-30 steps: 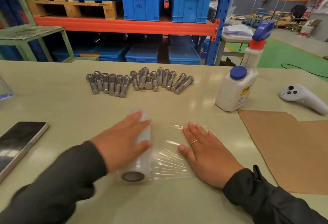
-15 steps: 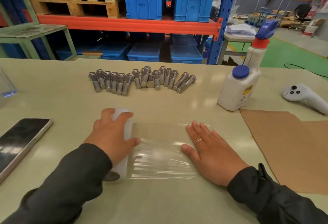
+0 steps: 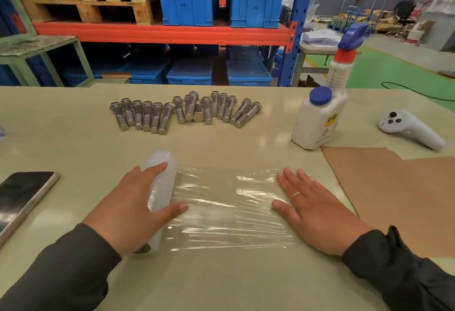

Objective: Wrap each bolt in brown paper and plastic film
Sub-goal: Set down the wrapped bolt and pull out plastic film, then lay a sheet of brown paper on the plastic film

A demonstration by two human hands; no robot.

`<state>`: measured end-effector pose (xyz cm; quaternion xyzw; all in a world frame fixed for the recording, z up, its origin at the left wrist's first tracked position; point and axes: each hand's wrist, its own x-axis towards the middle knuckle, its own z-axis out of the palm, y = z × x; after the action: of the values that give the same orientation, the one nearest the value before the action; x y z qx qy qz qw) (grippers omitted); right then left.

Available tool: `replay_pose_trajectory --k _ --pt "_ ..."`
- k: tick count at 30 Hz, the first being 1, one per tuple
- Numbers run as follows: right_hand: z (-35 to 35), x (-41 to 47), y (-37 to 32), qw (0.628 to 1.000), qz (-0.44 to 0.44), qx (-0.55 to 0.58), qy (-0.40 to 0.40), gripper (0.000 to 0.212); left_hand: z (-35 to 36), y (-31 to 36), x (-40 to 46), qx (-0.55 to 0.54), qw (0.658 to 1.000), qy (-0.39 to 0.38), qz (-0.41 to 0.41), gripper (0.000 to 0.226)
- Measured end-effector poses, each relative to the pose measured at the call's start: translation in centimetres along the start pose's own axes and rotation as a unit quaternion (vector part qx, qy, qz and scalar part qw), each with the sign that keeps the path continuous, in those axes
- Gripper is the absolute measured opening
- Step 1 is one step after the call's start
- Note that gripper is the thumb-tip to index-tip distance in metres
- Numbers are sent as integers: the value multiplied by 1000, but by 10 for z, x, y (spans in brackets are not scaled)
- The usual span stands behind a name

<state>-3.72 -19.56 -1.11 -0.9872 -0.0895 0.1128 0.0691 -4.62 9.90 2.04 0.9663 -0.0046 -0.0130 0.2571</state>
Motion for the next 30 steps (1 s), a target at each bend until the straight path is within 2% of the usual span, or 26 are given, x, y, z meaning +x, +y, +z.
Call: replay_pose_trajectory --k 2,6,9,12,13,15,17,19,20,21,23,27,30 --pt "0 0 0 1000 1 1 -1 67 0 -1 -2 -44 999 17 -18 69" --pt "1 1 0 1000 2 5 3 66 0 -21 -6 -160 984 77 -35 53" --pt "2 1 -1 1000 5 9 6 66 0 -25 -4 -215 974 69 -9 52" --pt "1 1 1 1000 -4 20 13 64 1 -27 0 -213 975 63 -5 58" --pt "-1 1 2 999 -18 44 13 62 2 -28 0 -205 977 65 -6 61" --pt "-14 -4 6 983 -28 178 28 60 5 -30 0 -195 978 71 5 62" --pt "-28 -9 22 962 10 254 98 60 7 -32 -1 -199 976 82 15 56" --pt "-30 -8 48 972 84 149 159 57 8 -35 0 -202 975 96 15 56" --pt "-27 -7 60 975 138 81 154 57 9 -36 1 -199 975 101 12 59" --pt "-24 -6 68 972 192 47 126 59 9 -38 1 -195 975 103 10 62" --pt "-15 -4 77 964 253 46 68 60 9 -37 1 -196 976 98 6 61" --pt "-12 -4 76 968 239 53 59 55 4 -28 -3 -212 974 84 -3 38" --pt "-18 -5 71 968 235 65 59 51 3 -26 -5 -213 974 83 6 46"
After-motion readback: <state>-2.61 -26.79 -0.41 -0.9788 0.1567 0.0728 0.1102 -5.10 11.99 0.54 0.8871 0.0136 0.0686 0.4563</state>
